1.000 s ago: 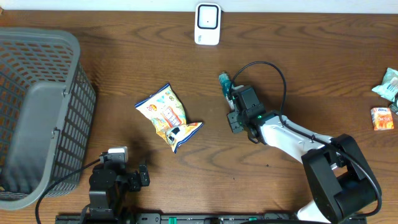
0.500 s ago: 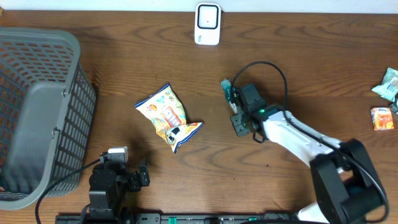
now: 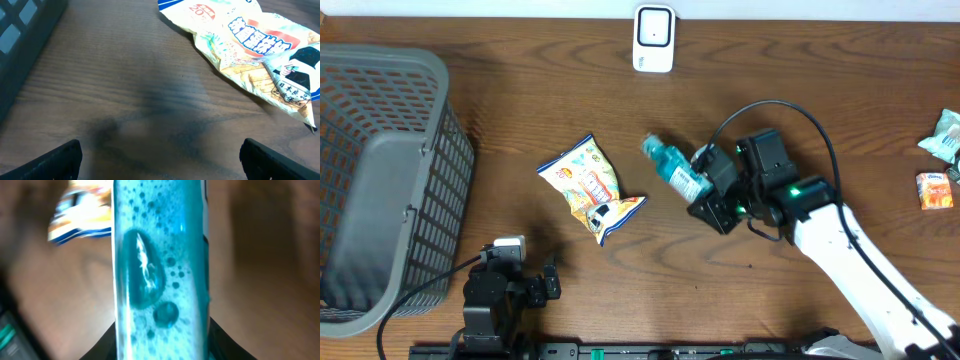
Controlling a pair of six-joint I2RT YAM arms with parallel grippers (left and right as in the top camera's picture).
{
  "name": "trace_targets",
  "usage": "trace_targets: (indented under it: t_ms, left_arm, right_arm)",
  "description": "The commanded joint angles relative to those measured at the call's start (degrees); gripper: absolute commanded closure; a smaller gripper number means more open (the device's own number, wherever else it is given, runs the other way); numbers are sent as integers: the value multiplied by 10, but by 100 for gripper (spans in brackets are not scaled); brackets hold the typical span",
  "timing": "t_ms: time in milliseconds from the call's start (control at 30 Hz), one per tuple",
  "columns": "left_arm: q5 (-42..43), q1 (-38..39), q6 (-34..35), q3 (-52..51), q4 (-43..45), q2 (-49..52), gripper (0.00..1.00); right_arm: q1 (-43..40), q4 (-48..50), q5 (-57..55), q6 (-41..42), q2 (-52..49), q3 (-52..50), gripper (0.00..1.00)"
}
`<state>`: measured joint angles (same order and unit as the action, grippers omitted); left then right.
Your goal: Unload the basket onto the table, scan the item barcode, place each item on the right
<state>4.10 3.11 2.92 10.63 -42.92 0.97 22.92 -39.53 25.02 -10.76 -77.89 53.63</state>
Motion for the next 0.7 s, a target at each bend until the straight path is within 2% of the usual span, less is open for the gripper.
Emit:
trace_targets:
  t_ms: [0,133,400,567,667]
  left_arm:
    - [-7,2,-5,-3,-12,-2,2]
    - [-7,2,-5,-3,-12,-2,2]
    - [-7,2,-5,-3,-12,-2,2]
    - [-7,2,-5,-3,-12,-2,2]
    - [-7,2,-5,-3,-12,-2,2]
  right_arm:
    - [-4,-26,139,-69,47,19,99]
    - [-4,-72,200,-82,96,19,99]
    - [-3,-114,249,-82,191,19,99]
    - [-3,-132,248,-87,206,19,99]
    - [-3,-122,241,-122,202,19,99]
